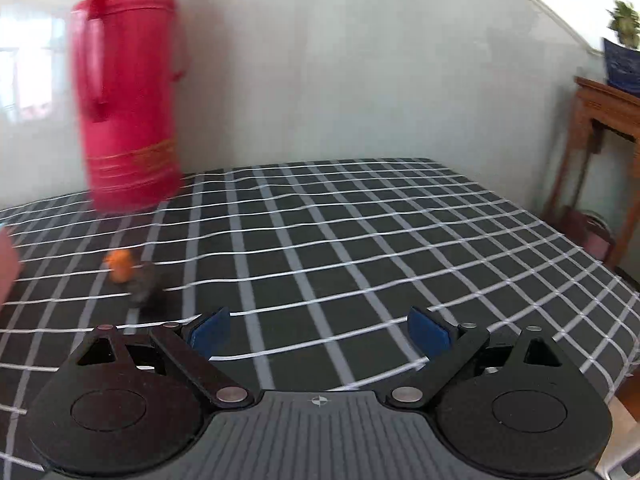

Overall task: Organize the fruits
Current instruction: 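Reach the left gripper to the other dark brown fruit and grasp it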

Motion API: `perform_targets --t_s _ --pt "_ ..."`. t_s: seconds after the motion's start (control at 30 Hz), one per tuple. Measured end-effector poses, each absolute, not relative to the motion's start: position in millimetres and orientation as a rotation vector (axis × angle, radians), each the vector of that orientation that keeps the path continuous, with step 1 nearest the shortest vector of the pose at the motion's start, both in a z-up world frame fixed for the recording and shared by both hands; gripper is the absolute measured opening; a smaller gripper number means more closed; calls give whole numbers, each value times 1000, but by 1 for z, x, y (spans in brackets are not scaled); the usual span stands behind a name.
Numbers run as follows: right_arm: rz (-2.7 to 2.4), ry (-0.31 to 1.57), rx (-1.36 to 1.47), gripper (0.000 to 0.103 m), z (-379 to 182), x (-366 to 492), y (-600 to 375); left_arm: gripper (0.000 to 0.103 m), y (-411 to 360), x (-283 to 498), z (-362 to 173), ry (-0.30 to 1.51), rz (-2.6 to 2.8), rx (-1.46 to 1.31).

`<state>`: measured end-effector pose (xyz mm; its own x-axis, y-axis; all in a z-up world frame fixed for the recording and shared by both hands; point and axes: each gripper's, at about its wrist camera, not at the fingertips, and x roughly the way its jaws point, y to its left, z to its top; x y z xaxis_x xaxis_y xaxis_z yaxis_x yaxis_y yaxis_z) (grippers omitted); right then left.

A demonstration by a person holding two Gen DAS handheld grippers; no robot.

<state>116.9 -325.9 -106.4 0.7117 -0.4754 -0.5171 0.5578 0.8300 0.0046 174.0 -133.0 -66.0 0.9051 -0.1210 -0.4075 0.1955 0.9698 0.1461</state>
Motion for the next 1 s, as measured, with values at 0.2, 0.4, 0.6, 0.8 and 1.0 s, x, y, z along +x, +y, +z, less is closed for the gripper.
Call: perform_targets --t_s 0.2,0.4,0.6,0.8,1.0 --pt "-658 516 151 95 -109 108 -348 73 -173 195 -83 446 -244 227" --pt "-676 501 161 96 -107 99 -361 66 -199 222 -101 493 -272 245" --pt "-668 489 200 99 -103 92 -367 60 -210 236 -109 542 -300 227" --pt "-650 479 233 100 -100 88 -371 61 -232 227 -114 525 -352 256" --pt "-625 471 239 100 -99 89 -367 56 -254 227 -117 525 -394 276"
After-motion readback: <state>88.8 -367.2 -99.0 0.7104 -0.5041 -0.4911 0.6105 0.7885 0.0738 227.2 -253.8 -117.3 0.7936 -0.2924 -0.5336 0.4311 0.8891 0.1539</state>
